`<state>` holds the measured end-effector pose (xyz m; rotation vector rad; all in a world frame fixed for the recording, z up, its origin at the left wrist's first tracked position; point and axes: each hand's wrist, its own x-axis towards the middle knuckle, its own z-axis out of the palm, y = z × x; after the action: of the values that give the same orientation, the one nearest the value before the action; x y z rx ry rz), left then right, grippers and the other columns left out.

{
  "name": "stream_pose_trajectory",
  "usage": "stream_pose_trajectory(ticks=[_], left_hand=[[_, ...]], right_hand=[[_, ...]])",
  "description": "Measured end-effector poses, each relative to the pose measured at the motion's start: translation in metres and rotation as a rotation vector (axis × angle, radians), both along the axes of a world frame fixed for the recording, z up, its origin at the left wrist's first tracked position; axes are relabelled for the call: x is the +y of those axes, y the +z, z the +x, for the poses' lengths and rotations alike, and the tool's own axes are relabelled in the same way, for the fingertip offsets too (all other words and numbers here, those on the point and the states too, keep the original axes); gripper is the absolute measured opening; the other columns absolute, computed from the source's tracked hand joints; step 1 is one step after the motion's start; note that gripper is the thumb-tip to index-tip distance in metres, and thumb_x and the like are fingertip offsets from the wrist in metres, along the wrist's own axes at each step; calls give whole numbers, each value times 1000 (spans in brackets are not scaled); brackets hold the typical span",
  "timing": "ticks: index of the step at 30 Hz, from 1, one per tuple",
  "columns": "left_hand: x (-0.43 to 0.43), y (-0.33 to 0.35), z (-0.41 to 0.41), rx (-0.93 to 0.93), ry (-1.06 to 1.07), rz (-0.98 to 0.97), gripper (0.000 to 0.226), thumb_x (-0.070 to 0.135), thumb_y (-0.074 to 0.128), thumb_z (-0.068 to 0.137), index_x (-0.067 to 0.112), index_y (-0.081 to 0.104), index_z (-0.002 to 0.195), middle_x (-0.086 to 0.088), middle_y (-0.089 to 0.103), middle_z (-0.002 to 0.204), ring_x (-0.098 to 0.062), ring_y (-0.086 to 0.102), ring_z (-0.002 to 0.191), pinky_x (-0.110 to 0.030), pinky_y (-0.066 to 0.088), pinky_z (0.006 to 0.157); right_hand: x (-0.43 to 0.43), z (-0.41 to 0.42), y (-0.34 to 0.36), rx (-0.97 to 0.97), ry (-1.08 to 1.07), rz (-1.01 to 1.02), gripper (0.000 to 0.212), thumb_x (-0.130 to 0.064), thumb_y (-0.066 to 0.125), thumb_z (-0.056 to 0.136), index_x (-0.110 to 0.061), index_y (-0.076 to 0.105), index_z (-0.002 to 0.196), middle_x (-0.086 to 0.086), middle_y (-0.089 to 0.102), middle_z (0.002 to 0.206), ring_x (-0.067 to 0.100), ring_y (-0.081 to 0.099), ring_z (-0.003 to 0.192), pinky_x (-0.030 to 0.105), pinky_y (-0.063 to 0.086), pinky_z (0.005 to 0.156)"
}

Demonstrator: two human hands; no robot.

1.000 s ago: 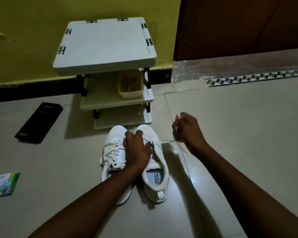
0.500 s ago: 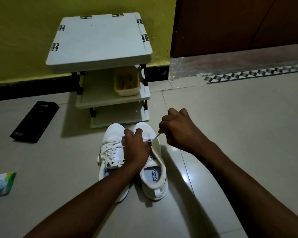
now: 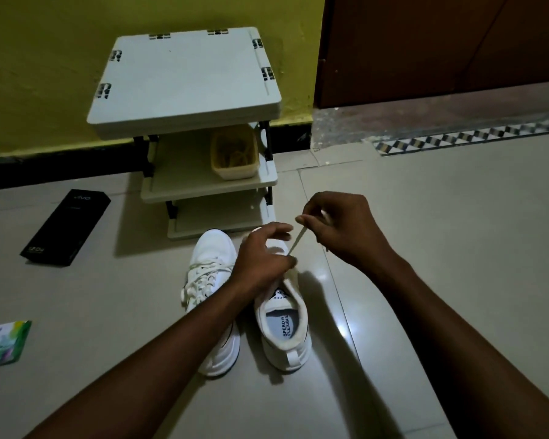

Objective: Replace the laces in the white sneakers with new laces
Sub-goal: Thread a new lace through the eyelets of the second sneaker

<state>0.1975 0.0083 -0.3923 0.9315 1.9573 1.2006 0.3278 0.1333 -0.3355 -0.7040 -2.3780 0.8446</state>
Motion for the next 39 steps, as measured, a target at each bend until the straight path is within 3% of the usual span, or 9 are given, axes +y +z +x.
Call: stream_pose_trajectory(ticks=[2,5,11,14,19,25,31,35,39], left_hand=[[5,5,-1,-109,-67,82,33,7,83,79,18,75,109,1,75,94,0,67,78,-26,53,70],[11,14,-6,-184,90,142,7,14,76,89,14,78,95,-1,73,85,-9,65,77,-28,50,66],[20,25,-24,-725,420,211,17,-1,59,93,11,68,86,0,61,65,-11,48,63,-22,43,52],[21,22,-29,-867,485,247,15,-1,57,90,8,65,82,-2,52,64,-11,43,57,-22,37,46],[18,16,-35,-781,385,212,12,3,49,89,10,59,86,-2,57,71,-10,40,52,-20,26,43],[14,14,-43,-585,249,163,6,6,58,92,9,62,90,-1,50,68,-9,34,50,-21,22,44],[13,18,-40,-577,226,186,5,9,60,91,8,63,95,-4,54,75,-12,38,55,-21,24,46],[12,18,-42,-370,191,92,26,34,77,85,10,71,87,-8,63,81,-22,49,73,-31,40,65],[16,23,-36,-288,298,158,19,22,70,94,3,71,93,-3,69,81,-1,60,59,-17,45,56]], right_hand=[[1,0,0,71,-66,-122,13,-29,77,87,-22,71,79,-13,62,64,8,60,59,32,53,62],[1,4,-8,121,-80,-309,11,-27,75,89,-22,72,80,-7,63,69,16,58,60,30,50,55],[2,21,-44,214,-56,-707,15,-15,65,97,-4,73,90,3,57,65,11,37,50,21,30,46],[2,30,-59,109,-63,-689,13,-16,66,96,-9,75,90,2,63,66,11,43,50,22,35,49],[2,44,-85,-202,-39,-372,10,-23,68,94,-21,70,85,-4,68,85,3,60,79,21,40,68],[4,49,-80,17,-23,-721,14,-14,61,98,-8,71,92,10,74,83,33,71,82,35,49,69],[4,50,-85,74,-76,-858,23,-2,46,103,-4,68,106,7,51,64,18,50,58,27,35,51],[2,50,-83,186,-92,-931,13,-4,51,103,-3,60,112,12,52,68,14,45,50,25,30,48],[4,56,-84,258,-100,-998,12,-7,60,98,4,65,96,18,58,68,20,39,52,28,35,52]])
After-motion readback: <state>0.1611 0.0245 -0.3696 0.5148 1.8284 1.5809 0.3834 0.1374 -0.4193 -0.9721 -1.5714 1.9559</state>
